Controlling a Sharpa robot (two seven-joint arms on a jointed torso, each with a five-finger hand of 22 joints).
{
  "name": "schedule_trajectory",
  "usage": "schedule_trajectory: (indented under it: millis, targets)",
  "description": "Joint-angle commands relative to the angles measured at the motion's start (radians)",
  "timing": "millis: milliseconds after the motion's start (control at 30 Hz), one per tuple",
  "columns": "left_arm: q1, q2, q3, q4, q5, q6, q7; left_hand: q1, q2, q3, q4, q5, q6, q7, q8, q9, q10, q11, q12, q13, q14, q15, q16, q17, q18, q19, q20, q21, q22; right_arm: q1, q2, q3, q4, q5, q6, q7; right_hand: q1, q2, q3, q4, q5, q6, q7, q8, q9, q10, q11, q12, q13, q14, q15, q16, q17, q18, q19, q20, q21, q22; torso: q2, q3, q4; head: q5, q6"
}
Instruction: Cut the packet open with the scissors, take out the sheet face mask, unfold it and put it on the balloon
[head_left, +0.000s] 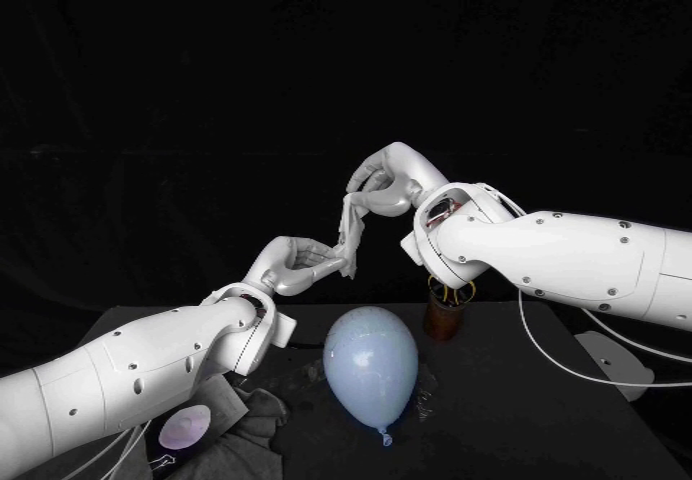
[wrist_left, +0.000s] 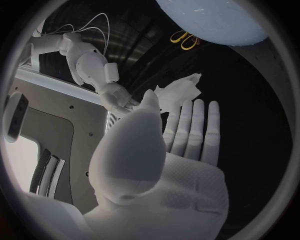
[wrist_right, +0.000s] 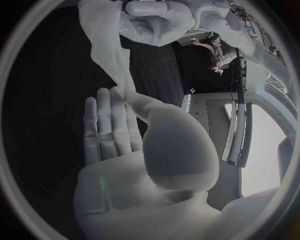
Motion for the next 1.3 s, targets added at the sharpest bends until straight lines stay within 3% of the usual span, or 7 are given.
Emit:
schedule_trajectory:
  millis: [33,167,367,700,1033,1133,1300]
  targets:
    - [0.0,0.002,0.002,0.003,0.012,-0.006,-0.001,0.049,0.049,0.027,-0.007,-0.005,0.011,-0.007,-0.003,-0.003,0.005,-0.008,0.005,0.002,0.012,-0.005,0.008,0.004,0.014,0.013,-0.003,-0.005,-0.001,-0.001,-0.001,0.001,0.006,-0.003,0.011,0.011,0.013,-0.001,0.008,0.0,0.005,0.008,0.002,0.007,0.001,0.037,-0.037,0.004,0.001,0.001,-0.005,-0.005,0.002,0.016,-0.009,-0.002,0.006,0.001,0.001,-0.0002,-0.0003,0.0,0.0]
    - [0.0,0.002,0.002,0.002,0.024,-0.024,-0.001,0.144,0.104,0.09,-0.021,-0.004,0.037,-0.022,0.003,-0.002,0.02,-0.02,0.005,-0.001,0.03,-0.016,0.016,0.009,0.018,0.029,-0.006,0.002,0.001,-0.001,-0.006,0.001,0.014,-0.003,0.01,0.011,0.013,-0.001,0.01,0.0,0.005,0.008,0.002,0.007,0.001,0.038,-0.037,0.002,0.002,0.001,-0.005,-0.005,0.002,0.016,-0.01,-0.002,0.007,0.004,0.001,0.0002,-0.0001,0.0,0.0]
    - [0.0,0.003,0.002,-0.002,0.045,-0.058,0.0,0.219,0.109,0.172,-0.031,-0.004,0.085,-0.032,0.026,0.009,0.076,-0.038,0.005,-0.003,0.076,-0.033,0.02,0.016,0.022,0.064,-0.022,0.029,0.015,-0.001,-0.014,0.001,0.027,-0.003,0.009,0.011,0.013,-0.001,0.01,0.0,0.005,0.008,0.002,0.007,0.001,0.038,-0.037,0.002,0.002,0.001,-0.005,-0.005,0.002,0.016,-0.01,-0.002,0.007,0.004,0.0,0.0002,-0.0003,0.0,0.0]
    - [0.0,0.005,0.002,-0.005,0.065,-0.089,0.003,0.203,0.048,0.284,-0.02,-0.004,0.114,-0.042,0.053,0.035,0.145,-0.054,-0.021,-0.002,0.14,-0.051,-0.004,0.022,0.014,0.076,-0.048,0.085,0.056,-0.002,-0.024,0.001,0.037,-0.003,0.011,0.009,0.013,-0.001,0.01,0.0,0.005,0.008,0.002,0.007,0.001,0.038,-0.037,0.002,0.002,0.001,-0.005,-0.005,0.002,0.016,-0.01,-0.002,0.007,0.004,0.001,0.0001,0.0,0.0,0.0]
    - [0.001,-0.008,0.006,0.01,0.102,-0.105,0.023,0.166,0.002,0.449,-0.063,-0.004,0.127,-0.048,0.065,0.069,0.197,-0.065,-0.049,0.004,0.196,-0.066,-0.043,0.036,-0.005,0.034,-0.078,0.193,0.143,-0.016,-0.03,-0.001,0.031,-0.003,0.025,0.007,0.013,-0.001,0.01,0.0,0.005,0.008,0.002,0.007,0.001,0.038,-0.037,0.002,0.002,0.001,-0.005,-0.005,0.002,0.016,-0.01,-0.002,0.007,0.004,0.0,-0.0003,0.0007,0.005,0.001]
    - [0.001,-0.02,0.012,0.02,0.113,-0.101,0.026,0.125,-0.023,0.529,-0.092,-0.003,0.128,-0.047,0.065,0.092,0.205,-0.065,-0.059,0.01,0.207,-0.066,-0.062,0.045,-0.021,-0.009,-0.09,0.258,0.2,-0.022,-0.035,-0.002,0.027,-0.003,0.032,0.008,0.013,-0.002,0.011,0.0,0.005,0.008,0.002,0.007,0.001,0.038,-0.037,0.001,0.003,0.001,-0.005,-0.005,0.003,0.016,-0.012,-0.002,0.008,0.006,0.0,-0.0004,0.0003,0.007,0.0]
    - [0.009,-0.042,0.024,0.035,0.13,-0.096,0.029,0.006,-0.073,0.697,-0.188,-0.001,0.126,-0.048,0.062,0.157,0.213,-0.065,-0.068,0.033,0.22,-0.067,-0.09,0.079,-0.046,-0.114,-0.107,0.403,0.33,-0.039,-0.045,-0.003,0.023,-0.003,0.041,0.012,0.013,-0.002,0.011,0.0,0.005,0.008,0.002,0.006,0.001,0.038,-0.037,0.001,0.003,0.001,-0.004,-0.005,0.003,0.016,-0.012,-0.001,0.008,0.007,-0.001,0.0002,0.0001,0.011,-0.005]
